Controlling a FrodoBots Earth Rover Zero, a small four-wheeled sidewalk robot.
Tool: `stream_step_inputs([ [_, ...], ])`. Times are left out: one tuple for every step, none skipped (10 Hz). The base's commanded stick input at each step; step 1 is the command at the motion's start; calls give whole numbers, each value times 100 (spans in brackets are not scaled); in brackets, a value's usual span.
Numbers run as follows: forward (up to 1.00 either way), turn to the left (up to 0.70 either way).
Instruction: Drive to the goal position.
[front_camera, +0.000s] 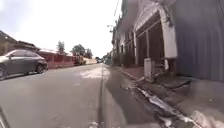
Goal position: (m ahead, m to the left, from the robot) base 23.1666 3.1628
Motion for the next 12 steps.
stream_step_inputs([
  [70, 1],
  [70, 1],
  [70, 1],
  [70, 1],
  [70, 1],
  [70, 1],
  [70, 1],
  [70, 2],
  [70, 14],
  [70, 32],
  [70, 27],
  [70, 16],
])
